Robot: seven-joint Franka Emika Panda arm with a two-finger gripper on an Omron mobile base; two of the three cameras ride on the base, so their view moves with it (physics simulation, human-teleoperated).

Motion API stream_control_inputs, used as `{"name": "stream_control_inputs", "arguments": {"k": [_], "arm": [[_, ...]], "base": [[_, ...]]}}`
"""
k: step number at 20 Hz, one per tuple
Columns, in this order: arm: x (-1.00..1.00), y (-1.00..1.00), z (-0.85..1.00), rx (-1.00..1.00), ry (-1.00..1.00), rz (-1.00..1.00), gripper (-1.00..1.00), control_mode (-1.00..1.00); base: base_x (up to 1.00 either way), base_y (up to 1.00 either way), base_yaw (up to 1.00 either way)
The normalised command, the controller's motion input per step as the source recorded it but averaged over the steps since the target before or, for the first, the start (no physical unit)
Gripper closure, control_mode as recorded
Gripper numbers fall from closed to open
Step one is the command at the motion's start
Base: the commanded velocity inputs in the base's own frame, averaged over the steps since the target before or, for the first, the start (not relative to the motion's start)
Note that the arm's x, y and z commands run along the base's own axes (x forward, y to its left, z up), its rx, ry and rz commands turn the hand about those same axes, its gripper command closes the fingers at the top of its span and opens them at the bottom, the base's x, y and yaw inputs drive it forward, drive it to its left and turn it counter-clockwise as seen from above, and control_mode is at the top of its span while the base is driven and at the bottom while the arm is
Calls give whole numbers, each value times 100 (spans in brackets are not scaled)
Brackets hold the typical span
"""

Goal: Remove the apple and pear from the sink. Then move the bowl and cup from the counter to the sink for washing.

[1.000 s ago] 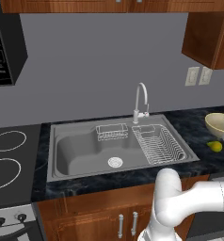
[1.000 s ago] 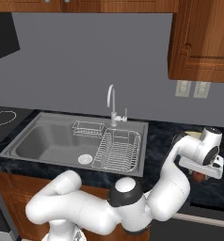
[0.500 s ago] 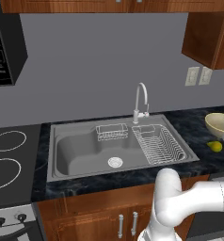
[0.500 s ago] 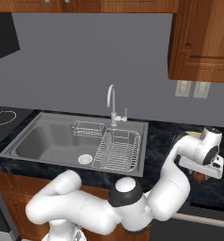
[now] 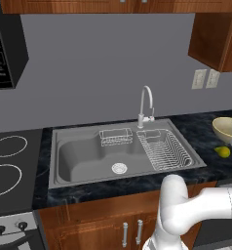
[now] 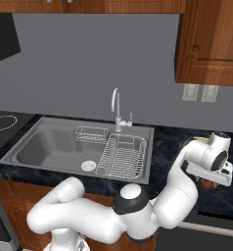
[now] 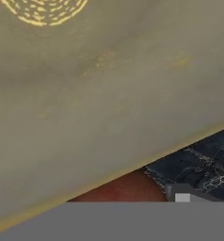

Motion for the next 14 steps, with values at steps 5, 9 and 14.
{"name": "stream_control_inputs", "arguments": {"k": [5,9,14], "arm": [[0,0,-6,0,2,0,-100,-100],[0,0,0,2,1,0,-100,-100],[-4,0,8,0,0,0,-100,-100]], "base": [[0,0,0],[0,0,0],[0,0,0]]}}
